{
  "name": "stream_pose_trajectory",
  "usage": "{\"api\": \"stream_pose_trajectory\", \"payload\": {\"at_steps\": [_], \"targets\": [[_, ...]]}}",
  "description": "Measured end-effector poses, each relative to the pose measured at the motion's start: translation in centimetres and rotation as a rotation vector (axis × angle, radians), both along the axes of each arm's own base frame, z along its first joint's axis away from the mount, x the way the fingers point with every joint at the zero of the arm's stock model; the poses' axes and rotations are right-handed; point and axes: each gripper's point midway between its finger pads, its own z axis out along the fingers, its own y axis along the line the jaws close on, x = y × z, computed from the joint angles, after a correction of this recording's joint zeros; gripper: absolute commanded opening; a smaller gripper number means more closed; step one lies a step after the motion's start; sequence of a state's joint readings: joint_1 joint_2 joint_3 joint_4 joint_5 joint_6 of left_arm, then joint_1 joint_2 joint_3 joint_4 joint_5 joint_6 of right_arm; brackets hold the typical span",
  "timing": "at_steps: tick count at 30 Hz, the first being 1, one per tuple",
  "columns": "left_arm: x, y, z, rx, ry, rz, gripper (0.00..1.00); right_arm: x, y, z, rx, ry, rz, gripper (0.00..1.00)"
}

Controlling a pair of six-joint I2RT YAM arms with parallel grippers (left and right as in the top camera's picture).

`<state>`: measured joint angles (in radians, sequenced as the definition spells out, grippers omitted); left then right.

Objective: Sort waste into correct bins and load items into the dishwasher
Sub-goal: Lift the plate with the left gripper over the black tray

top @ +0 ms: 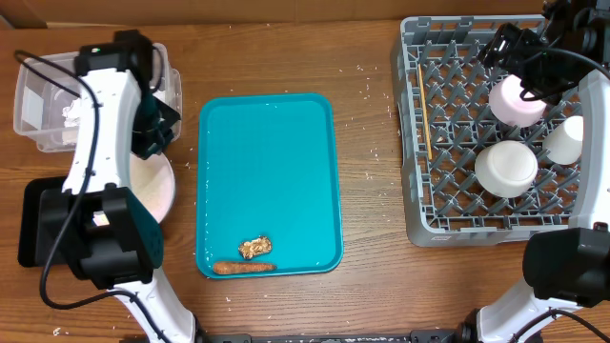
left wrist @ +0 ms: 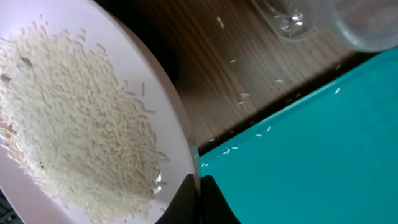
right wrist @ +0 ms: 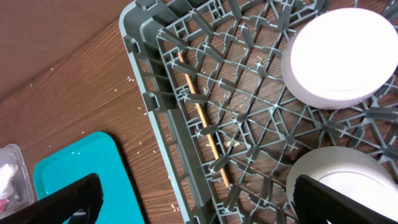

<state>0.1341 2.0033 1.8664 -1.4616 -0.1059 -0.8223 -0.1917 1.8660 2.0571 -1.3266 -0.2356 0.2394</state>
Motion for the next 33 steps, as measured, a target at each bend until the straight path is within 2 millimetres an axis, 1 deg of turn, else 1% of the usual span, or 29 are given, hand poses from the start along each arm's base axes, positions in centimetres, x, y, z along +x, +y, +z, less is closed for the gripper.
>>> {"api": "stream_pose_trajectory", "payload": {"at_steps": [4, 7, 13, 16, 20, 27, 33], "targets": [[0.5, 0.5, 0.0, -0.069, -0.037, -0.006, 0.04, 0.0, 0.0, 0.0, 0.0, 0.0, 0.0, 1.0], [0.7, 0.8, 0.6, -0.112, -0.076, 0.001, 0.04, 0.0, 0.0, 0.0, 0.0, 0.0, -0.001, 1.0], [0.8, 2.3, 3.7, -0.181, -0.206, 0.024, 0.04, 0.0, 0.0, 0.0, 0.0, 0.0, 0.0, 1.0], [0.5, 3.2, 4.7, -0.23, -0.254, 0.046, 0.04, 0.0, 0.0, 0.0, 0.0, 0.0, -0.001, 1.0], [0.2, 4.5, 5.1, -0.283, -0.288, 0.085, 0.04, 0.0, 0.0, 0.0, 0.0, 0.0, 0.0, 1.0], [-0.4, 6.8, 5.3, -0.316, -0.324, 0.128, 0.04, 0.0, 0.0, 0.0, 0.0, 0.0, 0.0, 1.0], [-0.4, 8.5, 5.7, -0.336, -0.377, 0.162, 0.04, 0.0, 0.0, 0.0, 0.001, 0.0, 0.0, 1.0]]}}
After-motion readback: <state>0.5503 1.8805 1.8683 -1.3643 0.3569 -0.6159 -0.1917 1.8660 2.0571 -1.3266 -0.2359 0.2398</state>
